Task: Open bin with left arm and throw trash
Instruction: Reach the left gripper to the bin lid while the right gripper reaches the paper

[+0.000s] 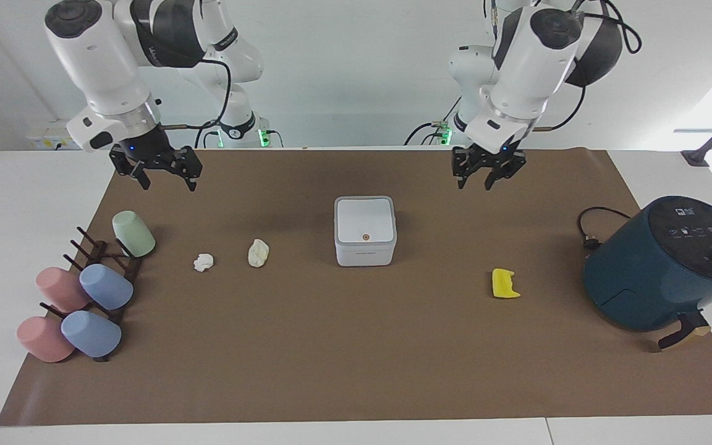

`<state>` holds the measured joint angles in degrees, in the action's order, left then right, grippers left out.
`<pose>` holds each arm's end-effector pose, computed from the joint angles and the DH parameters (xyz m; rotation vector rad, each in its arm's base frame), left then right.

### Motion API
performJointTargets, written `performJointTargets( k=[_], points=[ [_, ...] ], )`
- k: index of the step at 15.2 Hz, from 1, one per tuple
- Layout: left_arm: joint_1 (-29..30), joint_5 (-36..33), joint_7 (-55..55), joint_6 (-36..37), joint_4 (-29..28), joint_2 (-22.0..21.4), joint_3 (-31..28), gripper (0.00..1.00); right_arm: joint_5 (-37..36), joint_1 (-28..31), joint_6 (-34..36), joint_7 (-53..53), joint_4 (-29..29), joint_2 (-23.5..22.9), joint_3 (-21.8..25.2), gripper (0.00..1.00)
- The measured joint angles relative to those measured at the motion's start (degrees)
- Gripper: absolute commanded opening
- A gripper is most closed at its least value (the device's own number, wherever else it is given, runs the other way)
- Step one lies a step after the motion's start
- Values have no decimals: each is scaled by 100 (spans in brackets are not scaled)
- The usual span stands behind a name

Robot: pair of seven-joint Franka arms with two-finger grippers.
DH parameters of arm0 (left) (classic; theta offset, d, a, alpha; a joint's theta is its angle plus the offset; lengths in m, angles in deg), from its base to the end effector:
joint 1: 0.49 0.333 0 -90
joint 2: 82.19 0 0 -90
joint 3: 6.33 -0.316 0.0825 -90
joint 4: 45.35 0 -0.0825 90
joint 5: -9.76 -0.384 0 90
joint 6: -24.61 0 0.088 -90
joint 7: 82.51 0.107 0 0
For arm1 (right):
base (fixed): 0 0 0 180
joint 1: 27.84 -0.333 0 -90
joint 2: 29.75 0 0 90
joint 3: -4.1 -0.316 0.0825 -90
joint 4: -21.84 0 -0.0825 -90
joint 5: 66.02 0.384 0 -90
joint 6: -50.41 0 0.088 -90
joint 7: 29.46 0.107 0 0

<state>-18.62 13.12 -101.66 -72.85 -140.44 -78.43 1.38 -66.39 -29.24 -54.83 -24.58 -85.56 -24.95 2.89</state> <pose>0.5209 -0.2561 0.5568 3.0835 -0.1671 -0.0733 0.5408 0.0245 0.5487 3.1352 -0.0597 0.0729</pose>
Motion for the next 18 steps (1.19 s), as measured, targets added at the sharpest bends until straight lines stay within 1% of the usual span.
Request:
performJointTargets(
  k=[2,3,5,9,11,13,15,17,18],
  points=[
    [-384,7,-485,-142,323,480,7,0,5,-213,-683,170,-639,80,-14,100],
    [-537,10,-645,-247,475,706,11,0,5,-341,-987,312,-889,45,-18,100],
    [-782,74,-842,-575,657,1059,17,0,5,-576,-1591,588,-1236,-166,-32,100],
    [-1130,115,-971,-1143,712,1436,16,0,5,-671,-2562,866,-1632,-678,-33,100],
    [-1225,117,-986,-1330,710,1558,15,0,6,-669,-3096,953,-1936,-835,-21,100],
    [-1291,118,-987,-1419,708,1671,14,0,6,-697,-3314,966,-2140,-906,-26,100],
    [-1325,119,-990,-1514,698,1766,14,0,6,-784,-3344,985,-2194,-936,-29,98],
    [-1326,119,-990,-1600,680,1827,10,0,6,-845,-3351,1011,-2212,-955,-32,94],
    [-1326,119,-990,-1630,673,1844,8,0,6,-874,-3382,1012,-2231,-972,-32,88]
  ],
)
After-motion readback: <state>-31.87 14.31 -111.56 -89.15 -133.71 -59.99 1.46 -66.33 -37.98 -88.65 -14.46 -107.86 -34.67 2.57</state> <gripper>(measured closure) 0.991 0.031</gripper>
